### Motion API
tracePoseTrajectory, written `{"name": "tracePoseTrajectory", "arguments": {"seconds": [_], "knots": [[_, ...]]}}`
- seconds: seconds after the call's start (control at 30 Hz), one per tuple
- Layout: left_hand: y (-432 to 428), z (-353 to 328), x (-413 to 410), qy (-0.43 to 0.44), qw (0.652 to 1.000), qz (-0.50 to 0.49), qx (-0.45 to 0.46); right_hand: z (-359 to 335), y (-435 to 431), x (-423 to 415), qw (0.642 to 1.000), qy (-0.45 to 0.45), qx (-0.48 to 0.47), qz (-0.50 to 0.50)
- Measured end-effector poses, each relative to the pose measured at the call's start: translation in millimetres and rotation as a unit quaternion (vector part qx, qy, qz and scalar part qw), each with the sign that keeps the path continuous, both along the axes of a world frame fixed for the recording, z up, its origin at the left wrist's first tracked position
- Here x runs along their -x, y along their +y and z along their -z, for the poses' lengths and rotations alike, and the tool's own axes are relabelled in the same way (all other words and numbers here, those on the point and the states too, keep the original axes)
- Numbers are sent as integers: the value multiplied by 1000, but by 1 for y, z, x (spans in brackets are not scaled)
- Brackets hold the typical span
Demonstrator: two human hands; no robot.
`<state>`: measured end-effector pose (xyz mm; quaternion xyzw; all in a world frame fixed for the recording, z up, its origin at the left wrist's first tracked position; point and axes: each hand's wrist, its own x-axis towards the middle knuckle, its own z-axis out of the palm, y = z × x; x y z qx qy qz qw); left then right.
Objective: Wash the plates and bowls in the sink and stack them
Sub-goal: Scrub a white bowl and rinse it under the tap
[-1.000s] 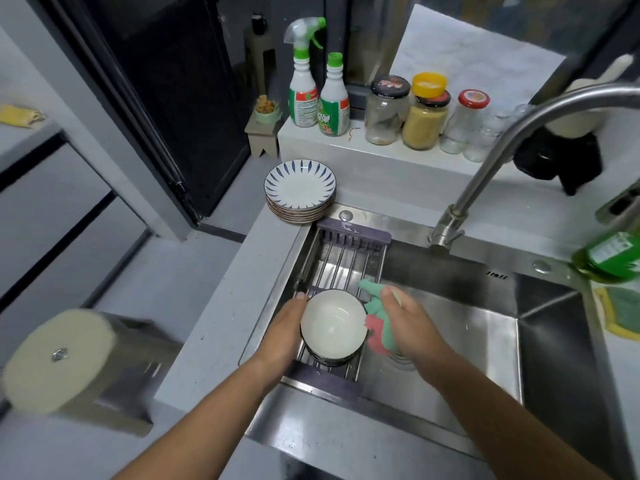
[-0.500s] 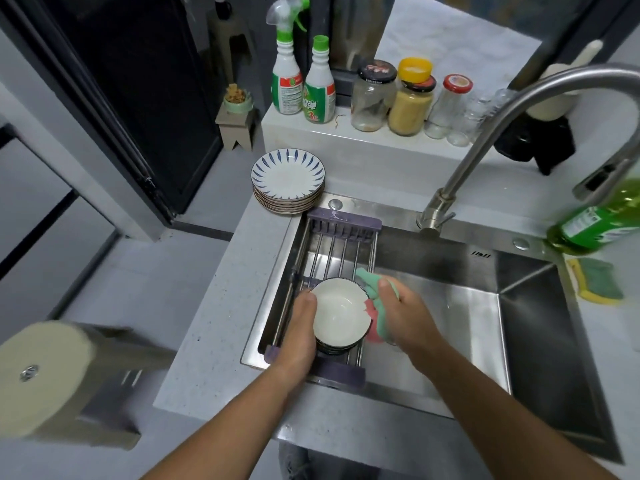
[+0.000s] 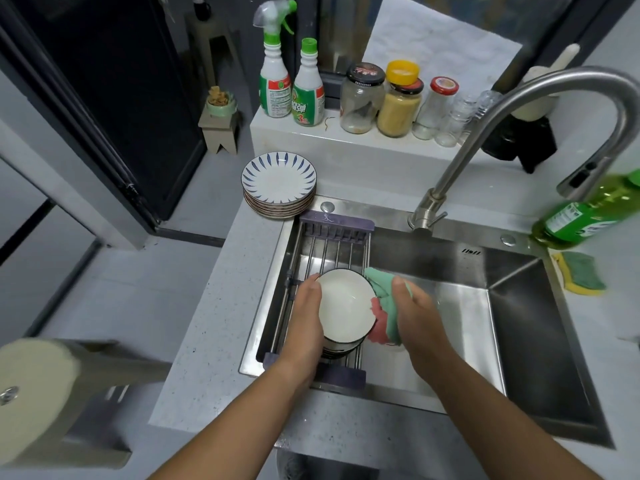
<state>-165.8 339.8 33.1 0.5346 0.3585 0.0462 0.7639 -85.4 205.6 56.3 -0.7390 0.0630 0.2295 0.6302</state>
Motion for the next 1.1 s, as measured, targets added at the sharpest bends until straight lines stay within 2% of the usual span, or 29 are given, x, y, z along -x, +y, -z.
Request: {"name": "tracePoseTrajectory", "arguments": {"seconds": [0.17,0.37,0.77,0.97,1.1], "knots": [[5,-19,-7,-29,999,16,-30,-16,-1,-1,998,-11,-60,-3],[18,-45,-21,-52,996,42,55,-34,-3,-10,996,-29,-84,-4],[-2,-86,-71,-101,982,151,-45,-78,-57,-51,990,-81,-117,1],[-44,-110,-107,-138,970,185,-74,-111,-108,-85,991,-115,-67,-15],[-69,-118,-131,-178,953,195,-149,-133,-139,-108,988,-152,-14,-27]]}}
